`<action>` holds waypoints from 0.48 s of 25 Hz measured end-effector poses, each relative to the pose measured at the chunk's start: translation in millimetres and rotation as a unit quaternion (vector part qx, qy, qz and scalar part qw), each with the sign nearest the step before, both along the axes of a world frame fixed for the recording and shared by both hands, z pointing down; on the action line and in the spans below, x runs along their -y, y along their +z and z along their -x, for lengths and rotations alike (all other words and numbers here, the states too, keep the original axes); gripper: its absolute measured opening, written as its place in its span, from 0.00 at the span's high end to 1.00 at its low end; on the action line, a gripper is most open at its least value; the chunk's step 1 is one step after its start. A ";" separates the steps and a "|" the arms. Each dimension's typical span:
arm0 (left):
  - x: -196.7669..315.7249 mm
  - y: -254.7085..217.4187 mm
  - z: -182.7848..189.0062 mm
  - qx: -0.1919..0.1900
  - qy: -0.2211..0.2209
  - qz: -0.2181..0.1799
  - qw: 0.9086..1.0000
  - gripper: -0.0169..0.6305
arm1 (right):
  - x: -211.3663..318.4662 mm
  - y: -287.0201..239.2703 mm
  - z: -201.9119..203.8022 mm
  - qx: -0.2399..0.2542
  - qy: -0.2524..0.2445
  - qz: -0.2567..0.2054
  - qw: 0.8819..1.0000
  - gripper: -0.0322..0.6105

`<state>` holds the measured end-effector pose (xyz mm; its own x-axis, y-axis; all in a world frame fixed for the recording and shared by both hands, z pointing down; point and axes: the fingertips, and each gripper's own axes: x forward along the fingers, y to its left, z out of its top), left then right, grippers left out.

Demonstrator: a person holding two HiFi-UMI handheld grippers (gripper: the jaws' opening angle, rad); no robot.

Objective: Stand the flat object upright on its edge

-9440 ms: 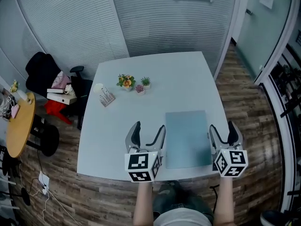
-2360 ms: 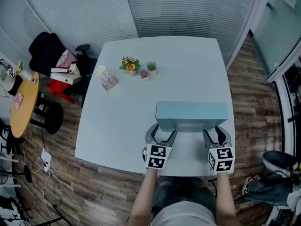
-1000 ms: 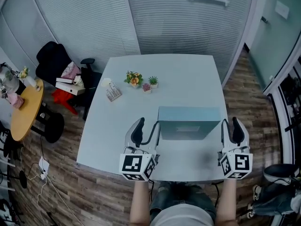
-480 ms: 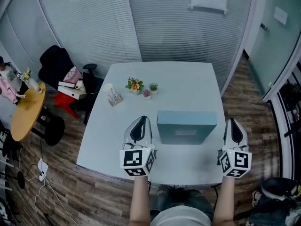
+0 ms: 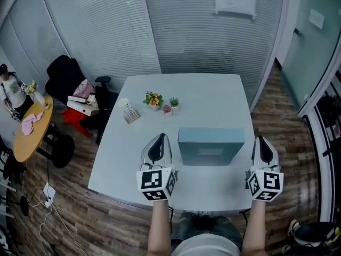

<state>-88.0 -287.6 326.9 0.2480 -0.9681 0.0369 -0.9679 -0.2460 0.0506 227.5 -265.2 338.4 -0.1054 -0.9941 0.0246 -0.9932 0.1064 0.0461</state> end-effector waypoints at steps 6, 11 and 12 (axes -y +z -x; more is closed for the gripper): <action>-3.3 -0.7 -0.9 -0.002 0.005 -0.002 1.000 0.97 | -2.5 1.0 3.5 0.000 -0.002 0.001 1.000 0.91; -2.9 -1.3 -0.7 -0.003 0.007 0.000 1.000 0.97 | -1.6 1.4 4.2 -0.002 -0.004 0.004 1.000 0.91; -3.0 -1.7 -0.3 -0.003 0.007 -0.001 1.000 0.97 | -2.0 1.4 4.1 -0.001 -0.005 0.004 1.000 0.91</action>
<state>-87.6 -284.6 325.2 0.2616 -0.9646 0.0340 -0.9641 -0.2595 0.0565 223.5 -263.2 339.8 -0.1149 -0.9928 0.0335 -0.9921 0.1164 0.0464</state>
